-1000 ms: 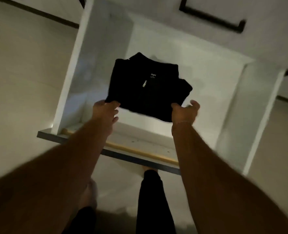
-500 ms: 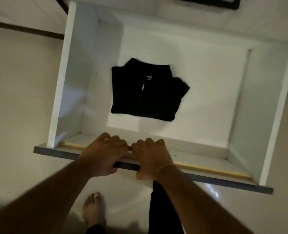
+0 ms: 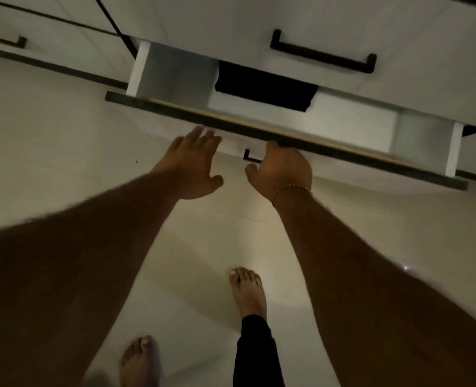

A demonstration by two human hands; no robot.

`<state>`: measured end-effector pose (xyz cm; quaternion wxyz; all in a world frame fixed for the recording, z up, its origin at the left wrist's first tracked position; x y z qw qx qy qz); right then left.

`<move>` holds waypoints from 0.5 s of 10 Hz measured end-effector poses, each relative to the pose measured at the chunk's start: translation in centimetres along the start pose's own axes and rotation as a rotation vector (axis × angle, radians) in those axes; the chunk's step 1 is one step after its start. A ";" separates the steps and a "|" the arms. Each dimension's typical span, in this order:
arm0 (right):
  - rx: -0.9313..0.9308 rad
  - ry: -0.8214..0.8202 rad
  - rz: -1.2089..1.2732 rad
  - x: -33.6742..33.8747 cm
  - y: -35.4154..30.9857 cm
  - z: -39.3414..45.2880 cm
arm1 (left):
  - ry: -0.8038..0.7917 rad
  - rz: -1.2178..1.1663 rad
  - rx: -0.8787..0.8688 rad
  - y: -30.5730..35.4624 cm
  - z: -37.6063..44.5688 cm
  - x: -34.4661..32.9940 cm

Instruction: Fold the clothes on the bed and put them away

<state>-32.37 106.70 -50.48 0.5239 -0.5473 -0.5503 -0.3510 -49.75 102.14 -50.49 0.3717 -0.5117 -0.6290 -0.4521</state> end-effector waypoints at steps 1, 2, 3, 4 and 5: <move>0.011 -0.096 -0.054 -0.3 0.7 1.3 | 0.037 0.012 0.002 -0.2 1.7 2.1; -0.021 -0.053 -0.016 0.4 1.4 1.3 | 0.052 0.003 -0.066 1.2 2.7 3.8; 0.003 0.134 0.066 2.5 0.9 0.3 | 0.053 -0.002 -0.113 2.6 2.7 4.9; 0.041 0.229 0.103 4.7 -0.3 0.2 | 0.077 -0.041 -0.132 3.7 2.6 6.4; 0.036 0.299 0.069 6.7 -0.6 0.6 | 0.136 -0.015 -0.165 4.4 2.6 8.0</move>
Point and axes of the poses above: each hand's wrist, its own z-axis towards the middle knuckle, its own x-axis out of the back of the hand, y = z × x, the point moved 8 cm from there along z, towards the middle knuckle, and after that the axes turned 12 degrees about y, right-handed, at the moved point
